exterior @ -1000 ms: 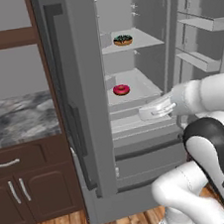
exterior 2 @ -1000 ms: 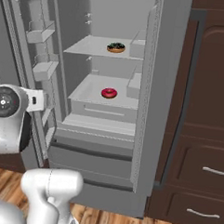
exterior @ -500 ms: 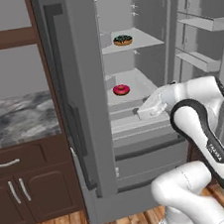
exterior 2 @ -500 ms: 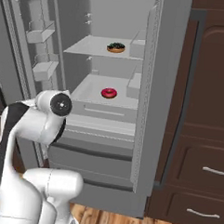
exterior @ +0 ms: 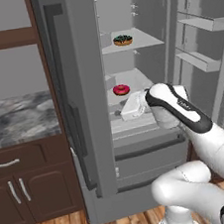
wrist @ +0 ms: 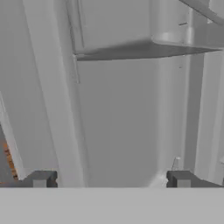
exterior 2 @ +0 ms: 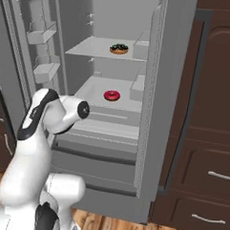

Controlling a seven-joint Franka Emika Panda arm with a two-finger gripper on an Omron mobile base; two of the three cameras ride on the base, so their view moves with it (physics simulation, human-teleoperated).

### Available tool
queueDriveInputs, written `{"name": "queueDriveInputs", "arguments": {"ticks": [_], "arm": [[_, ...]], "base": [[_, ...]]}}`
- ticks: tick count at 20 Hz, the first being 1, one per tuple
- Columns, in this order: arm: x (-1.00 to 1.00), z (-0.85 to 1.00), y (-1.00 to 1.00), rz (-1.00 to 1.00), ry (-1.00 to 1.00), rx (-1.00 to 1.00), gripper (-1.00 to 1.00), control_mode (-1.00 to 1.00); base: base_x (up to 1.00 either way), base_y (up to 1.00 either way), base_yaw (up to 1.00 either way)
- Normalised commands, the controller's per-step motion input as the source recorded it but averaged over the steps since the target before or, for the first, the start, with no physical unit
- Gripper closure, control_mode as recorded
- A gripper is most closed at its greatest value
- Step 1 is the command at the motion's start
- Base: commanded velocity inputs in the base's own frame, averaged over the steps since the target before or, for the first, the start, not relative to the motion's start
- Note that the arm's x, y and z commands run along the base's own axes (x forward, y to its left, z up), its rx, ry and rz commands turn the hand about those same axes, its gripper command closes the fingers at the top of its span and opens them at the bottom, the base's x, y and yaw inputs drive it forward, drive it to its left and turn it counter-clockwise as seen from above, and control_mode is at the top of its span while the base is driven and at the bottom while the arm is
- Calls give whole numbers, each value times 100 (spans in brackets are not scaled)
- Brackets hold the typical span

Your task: Take the donuts from the fridge and place them on the empty tray on the dining counter.

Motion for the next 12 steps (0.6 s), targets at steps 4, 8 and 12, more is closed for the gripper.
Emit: {"name": "queueDriveInputs", "arguments": {"ticks": [4, 8, 12], "arm": [[100, -13, 45, 27, 26, 10, -100, -100], [93, -17, 66, 30, 23, 7, -100, -100], [6, -74, 100, 25, -13, -9, -100, -100]], "base": [[0, 0, 0], [0, 0, 0], [0, 0, 0]]}}
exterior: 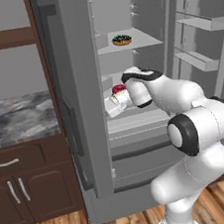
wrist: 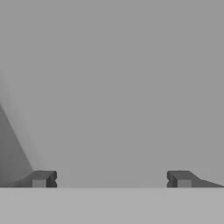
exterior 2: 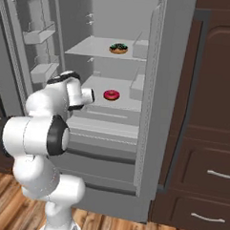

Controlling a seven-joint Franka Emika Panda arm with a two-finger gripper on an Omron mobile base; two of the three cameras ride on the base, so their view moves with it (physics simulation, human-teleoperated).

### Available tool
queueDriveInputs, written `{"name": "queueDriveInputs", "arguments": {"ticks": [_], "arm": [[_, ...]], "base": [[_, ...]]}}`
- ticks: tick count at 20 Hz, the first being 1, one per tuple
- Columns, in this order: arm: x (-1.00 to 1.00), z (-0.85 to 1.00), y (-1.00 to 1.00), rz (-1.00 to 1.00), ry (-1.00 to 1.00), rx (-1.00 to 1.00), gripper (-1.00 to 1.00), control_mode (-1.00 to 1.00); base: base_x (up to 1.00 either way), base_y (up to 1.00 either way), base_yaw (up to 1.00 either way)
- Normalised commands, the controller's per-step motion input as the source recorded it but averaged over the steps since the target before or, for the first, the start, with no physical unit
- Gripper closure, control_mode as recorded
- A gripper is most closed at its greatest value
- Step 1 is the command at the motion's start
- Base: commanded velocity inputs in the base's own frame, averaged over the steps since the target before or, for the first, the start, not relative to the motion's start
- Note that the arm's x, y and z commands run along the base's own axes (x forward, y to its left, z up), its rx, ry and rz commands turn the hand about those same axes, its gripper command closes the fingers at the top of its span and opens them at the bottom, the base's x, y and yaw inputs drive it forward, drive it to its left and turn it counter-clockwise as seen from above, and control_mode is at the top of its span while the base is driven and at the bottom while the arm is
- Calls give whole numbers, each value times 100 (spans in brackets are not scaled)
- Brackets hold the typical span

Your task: Take the donuts from the fridge and place them on the empty tray on the dining counter.

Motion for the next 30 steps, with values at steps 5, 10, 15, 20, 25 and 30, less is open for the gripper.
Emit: {"name": "queueDriveInputs", "arguments": {"ticks": [5, 10, 15, 20, 25, 30], "arm": [[-90, -63, 100, 13, -44, -26, -100, -100], [-100, -24, 80, -1, -50, -10, -100, -100], [-28, 77, -87, -20, -44, 12, -100, -100], [-57, 90, -97, -20, -23, 18, -100, -100], [-99, 76, -68, -33, 3, 3, -100, -100], [-42, 77, -34, -50, 40, -13, -100, -100]], "base": [[0, 0, 0], [0, 0, 0], [0, 0, 0], [0, 0, 0], [0, 0, 0], [0, 0, 0]]}}
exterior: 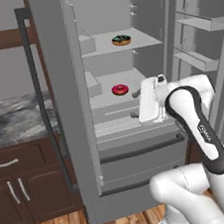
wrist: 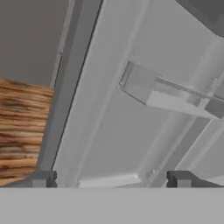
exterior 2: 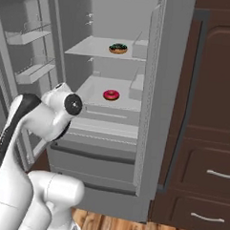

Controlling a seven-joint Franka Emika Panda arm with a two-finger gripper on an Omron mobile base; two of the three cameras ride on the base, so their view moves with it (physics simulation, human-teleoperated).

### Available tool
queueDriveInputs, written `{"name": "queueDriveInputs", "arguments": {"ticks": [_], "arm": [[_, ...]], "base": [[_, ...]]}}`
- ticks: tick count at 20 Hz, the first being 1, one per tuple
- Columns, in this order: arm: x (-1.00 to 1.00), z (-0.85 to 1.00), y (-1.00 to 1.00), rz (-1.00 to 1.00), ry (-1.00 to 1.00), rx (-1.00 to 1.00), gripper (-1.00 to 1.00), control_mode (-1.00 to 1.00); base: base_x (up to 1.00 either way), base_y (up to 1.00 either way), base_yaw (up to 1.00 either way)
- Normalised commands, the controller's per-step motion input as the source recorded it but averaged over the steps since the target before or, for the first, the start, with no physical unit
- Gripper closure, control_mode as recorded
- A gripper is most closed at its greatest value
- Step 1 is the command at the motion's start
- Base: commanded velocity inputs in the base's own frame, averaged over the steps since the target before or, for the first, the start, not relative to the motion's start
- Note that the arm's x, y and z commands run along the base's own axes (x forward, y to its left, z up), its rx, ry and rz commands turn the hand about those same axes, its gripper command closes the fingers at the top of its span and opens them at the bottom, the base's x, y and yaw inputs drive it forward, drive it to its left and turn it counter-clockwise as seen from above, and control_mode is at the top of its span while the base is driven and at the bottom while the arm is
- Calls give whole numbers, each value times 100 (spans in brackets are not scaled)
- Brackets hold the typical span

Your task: Take the donuts from the fridge and place them on the empty tray on the dining counter.

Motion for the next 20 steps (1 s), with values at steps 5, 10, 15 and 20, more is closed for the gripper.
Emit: {"name": "queueDriveInputs", "arguments": {"ticks": [5, 10, 15, 20], "arm": [[-18, 59, -39, -53, 52, -12, -100, -100], [-69, -4, -39, -53, 17, -8, -100, -100], [-59, -20, -52, -57, 0, 0, -100, -100], [-42, -12, -88, -28, 0, 1, -100, -100]], "base": [[0, 0, 0], [0, 0, 0], [0, 0, 0], [0, 0, 0]]}}
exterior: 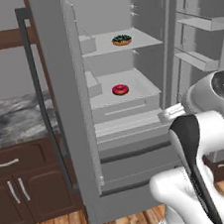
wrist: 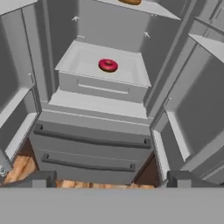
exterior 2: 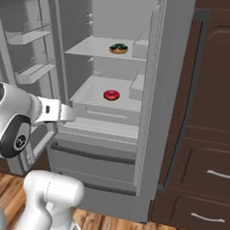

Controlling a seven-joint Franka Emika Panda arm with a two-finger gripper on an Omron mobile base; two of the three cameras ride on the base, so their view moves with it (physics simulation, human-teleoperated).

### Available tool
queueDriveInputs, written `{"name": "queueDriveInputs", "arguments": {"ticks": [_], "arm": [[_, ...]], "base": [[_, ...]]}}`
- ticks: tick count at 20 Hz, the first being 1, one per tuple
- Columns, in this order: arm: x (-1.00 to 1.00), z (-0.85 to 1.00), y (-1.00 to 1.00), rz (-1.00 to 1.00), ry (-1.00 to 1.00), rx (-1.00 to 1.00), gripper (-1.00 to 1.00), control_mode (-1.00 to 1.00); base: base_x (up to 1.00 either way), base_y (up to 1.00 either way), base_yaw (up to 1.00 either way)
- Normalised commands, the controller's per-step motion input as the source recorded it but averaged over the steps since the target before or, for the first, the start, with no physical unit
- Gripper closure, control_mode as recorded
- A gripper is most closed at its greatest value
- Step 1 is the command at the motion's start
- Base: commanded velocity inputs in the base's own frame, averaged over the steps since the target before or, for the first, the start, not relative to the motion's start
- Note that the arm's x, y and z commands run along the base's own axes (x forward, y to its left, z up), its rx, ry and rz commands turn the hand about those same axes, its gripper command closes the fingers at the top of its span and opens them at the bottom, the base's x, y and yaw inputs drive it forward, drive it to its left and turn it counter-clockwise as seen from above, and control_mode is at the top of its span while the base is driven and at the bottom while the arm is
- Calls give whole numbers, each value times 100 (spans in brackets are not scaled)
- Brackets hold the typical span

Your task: Take the donuts from the fridge and place them on the empty tray on the dining counter.

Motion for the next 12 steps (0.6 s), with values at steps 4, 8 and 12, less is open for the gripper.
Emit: {"name": "queueDriveInputs", "arguments": {"ticks": [4, 8, 12], "arm": [[-10, 0, -35, 1, 0, 7, -100, -100], [-1, 0, 0, 2, 0, 0, -100, -100], [0, 0, 0, 0, 0, 0, -100, 100]], "base": [[0, 0, 0], [0, 0, 0], [0, 0, 0]]}}
